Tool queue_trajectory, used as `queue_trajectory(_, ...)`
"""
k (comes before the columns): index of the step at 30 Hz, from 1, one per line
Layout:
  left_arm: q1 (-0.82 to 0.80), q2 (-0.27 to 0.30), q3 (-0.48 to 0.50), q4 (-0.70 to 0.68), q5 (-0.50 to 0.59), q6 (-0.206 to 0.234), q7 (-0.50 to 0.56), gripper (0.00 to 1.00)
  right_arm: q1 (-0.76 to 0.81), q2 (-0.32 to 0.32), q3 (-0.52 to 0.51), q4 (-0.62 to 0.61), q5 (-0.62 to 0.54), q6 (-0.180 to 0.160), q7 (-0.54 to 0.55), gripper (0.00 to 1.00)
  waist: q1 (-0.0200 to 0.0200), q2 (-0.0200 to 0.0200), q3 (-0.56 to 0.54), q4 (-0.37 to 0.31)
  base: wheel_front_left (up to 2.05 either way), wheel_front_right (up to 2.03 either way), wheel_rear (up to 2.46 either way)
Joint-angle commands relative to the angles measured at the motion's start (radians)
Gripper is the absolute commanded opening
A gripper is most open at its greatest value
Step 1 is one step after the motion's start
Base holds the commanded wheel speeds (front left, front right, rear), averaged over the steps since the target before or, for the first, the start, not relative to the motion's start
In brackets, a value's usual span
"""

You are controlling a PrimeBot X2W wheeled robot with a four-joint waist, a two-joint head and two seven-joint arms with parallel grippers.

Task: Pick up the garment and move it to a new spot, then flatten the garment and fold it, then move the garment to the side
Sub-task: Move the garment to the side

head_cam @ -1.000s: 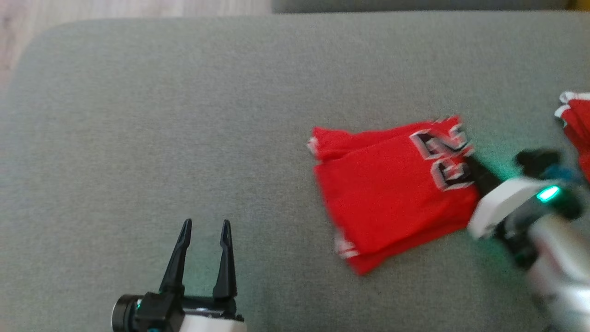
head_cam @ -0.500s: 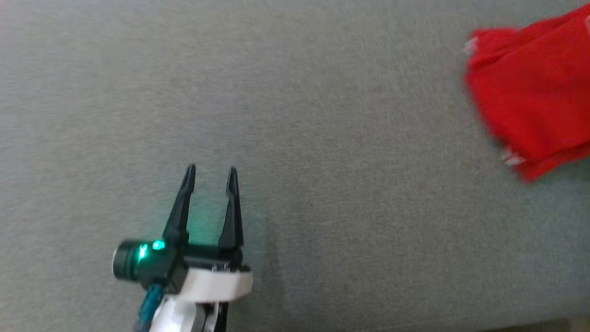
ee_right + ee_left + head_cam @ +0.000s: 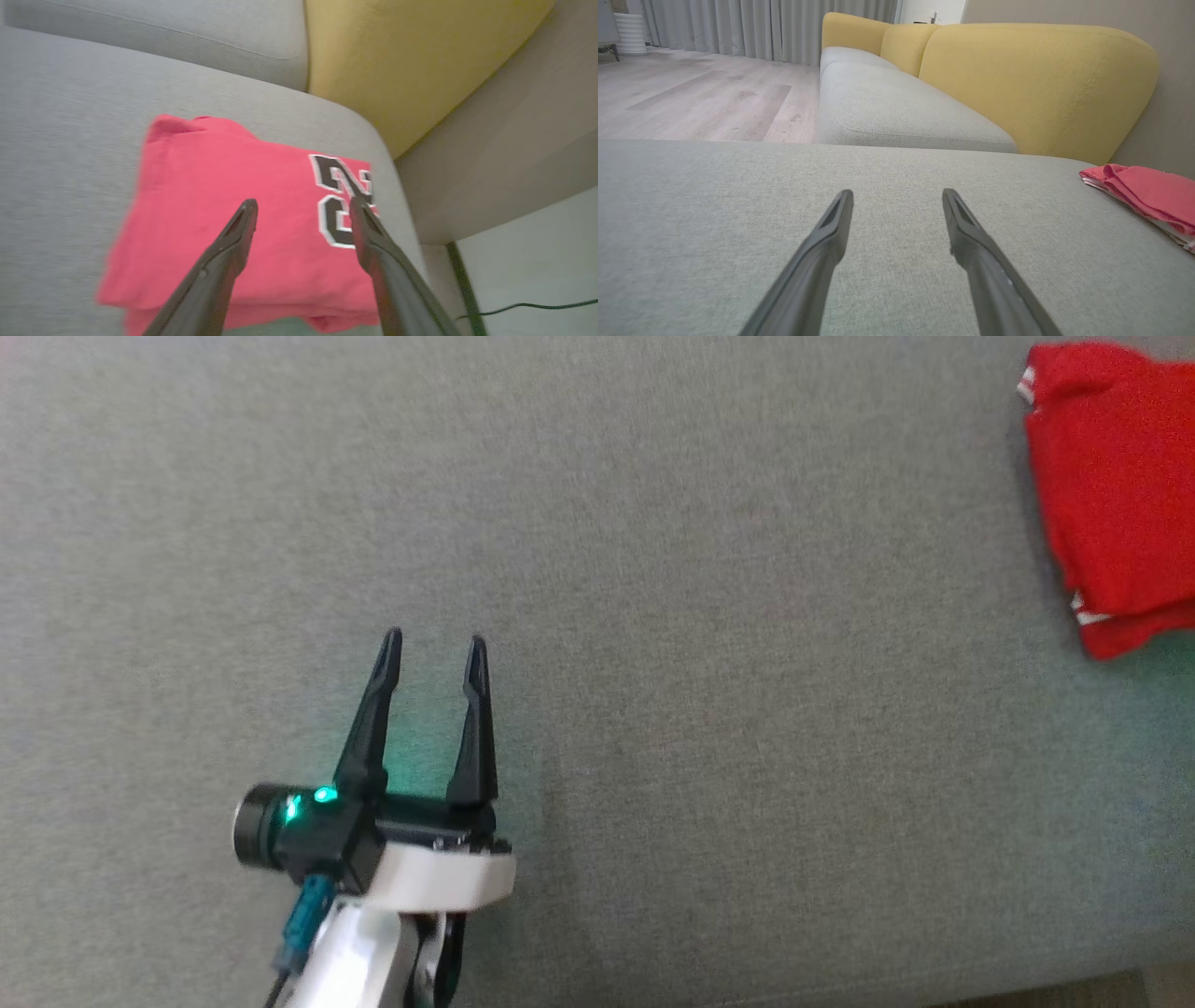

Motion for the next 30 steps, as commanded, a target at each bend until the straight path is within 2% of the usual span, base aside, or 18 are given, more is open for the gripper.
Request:
queue_trajectory(1, 0.025, -0.004, 0.027, -0.022, -0.004, 0.002, -0.009, 1.00, 0.034, 0.007, 0.011, -0.044, -0.008, 0.002, -0.013, 1.00, 0.0001, 0.0000, -0.050, 0.019, 0.00, 0.00, 0.00)
queue_trajectory(5, 0.071, -0.004, 0.042, -0.015, -0.003, 0.008, -0.009, 1.00, 0.093, 0.177, 0.094, -0.056, 0.009, 0.002, -0.091, 1.00, 0.0001, 0.0000, -0.128, 0.038, 0.00, 0.00, 0.00)
queue_trajectory(10, 0.130, -0.004, 0.069, 0.004, -0.006, 0.009, -0.009, 1.00, 0.150, 0.350, 0.254, 0.049, 0.023, 0.002, -0.247, 1.00, 0.0001, 0.0000, -0.233, 0.071, 0.00, 0.00, 0.00)
queue_trajectory(15, 0.194, -0.004, 0.101, 0.008, -0.008, 0.003, -0.009, 1.00, 0.173, 0.481, 0.369, 0.187, -0.004, 0.002, -0.494, 1.00, 0.0001, 0.0000, -0.325, 0.102, 0.00, 0.00, 0.00)
queue_trajectory(17, 0.220, -0.004, 0.112, 0.002, -0.003, -0.001, -0.009, 1.00, 0.182, 0.517, 0.381, 0.239, -0.043, 0.002, -0.614, 1.00, 0.0001, 0.0000, -0.355, 0.114, 0.00, 0.00, 0.00)
queue_trajectory(20, 0.261, -0.004, 0.127, -0.016, 0.005, -0.001, -0.009, 1.00, 0.214, 0.571, 0.358, 0.261, -0.103, 0.002, -0.660, 1.00, 0.0001, 0.0000, -0.394, 0.131, 0.00, 0.00, 0.00)
queue_trajectory(26, 0.337, -0.004, 0.152, -0.057, 0.025, 0.000, -0.009, 1.00, 0.334, 0.627, 0.263, 0.056, -0.251, 0.002, -0.661, 1.00, 0.0001, 0.0000, -0.428, 0.145, 0.00, 0.00, 0.00)
queue_trajectory(30, 0.356, -0.004, 0.164, -0.075, 0.036, -0.007, -0.009, 1.00, 0.416, 0.651, 0.203, -0.013, -0.285, 0.002, -0.662, 1.00, 0.0001, 0.0000, -0.436, 0.156, 0.00, 0.00, 0.00)
